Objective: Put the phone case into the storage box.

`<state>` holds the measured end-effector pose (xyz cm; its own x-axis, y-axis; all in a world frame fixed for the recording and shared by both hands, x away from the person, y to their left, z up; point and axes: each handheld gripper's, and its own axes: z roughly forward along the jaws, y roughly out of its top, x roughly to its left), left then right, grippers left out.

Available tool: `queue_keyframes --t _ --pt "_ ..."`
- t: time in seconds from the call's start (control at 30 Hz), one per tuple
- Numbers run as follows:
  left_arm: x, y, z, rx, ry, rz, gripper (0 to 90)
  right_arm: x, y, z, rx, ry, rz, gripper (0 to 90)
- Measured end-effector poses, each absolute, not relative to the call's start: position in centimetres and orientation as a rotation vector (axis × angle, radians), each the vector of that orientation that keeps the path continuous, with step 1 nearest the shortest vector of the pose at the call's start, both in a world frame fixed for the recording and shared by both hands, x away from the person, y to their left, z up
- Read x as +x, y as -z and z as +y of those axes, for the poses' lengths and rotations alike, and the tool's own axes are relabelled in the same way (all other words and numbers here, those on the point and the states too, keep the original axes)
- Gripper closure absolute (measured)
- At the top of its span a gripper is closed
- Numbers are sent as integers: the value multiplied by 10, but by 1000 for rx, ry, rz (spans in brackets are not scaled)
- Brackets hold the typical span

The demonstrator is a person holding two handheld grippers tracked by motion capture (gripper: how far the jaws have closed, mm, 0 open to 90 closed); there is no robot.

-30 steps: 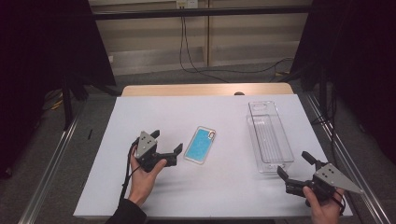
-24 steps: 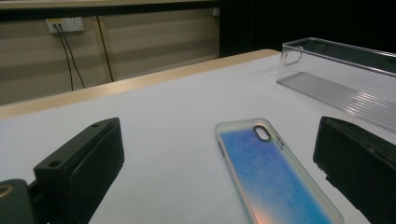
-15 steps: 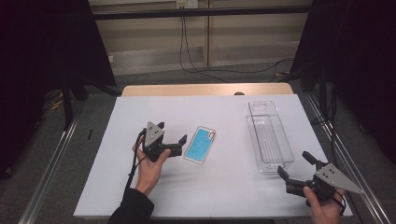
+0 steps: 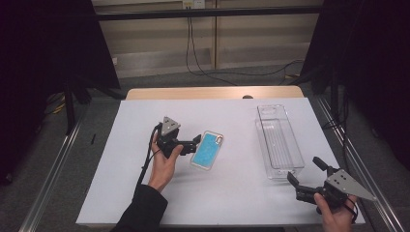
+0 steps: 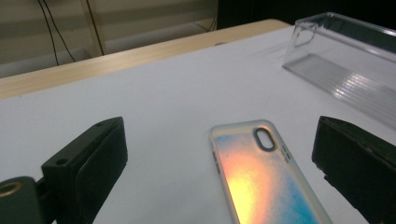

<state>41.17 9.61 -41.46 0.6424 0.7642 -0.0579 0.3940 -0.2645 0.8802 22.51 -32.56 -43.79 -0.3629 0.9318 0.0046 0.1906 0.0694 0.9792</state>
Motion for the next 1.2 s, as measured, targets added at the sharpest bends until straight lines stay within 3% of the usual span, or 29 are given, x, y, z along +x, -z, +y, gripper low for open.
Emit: queue_keyframes --t 0.8,1.2 --pt "431 416 56 2235 -231 840 29 225 438 -325 1134 -1345 1656 6" --pt "435 430 44 2290 -226 889 37 225 438 -325 1133 -1350 1659 6"
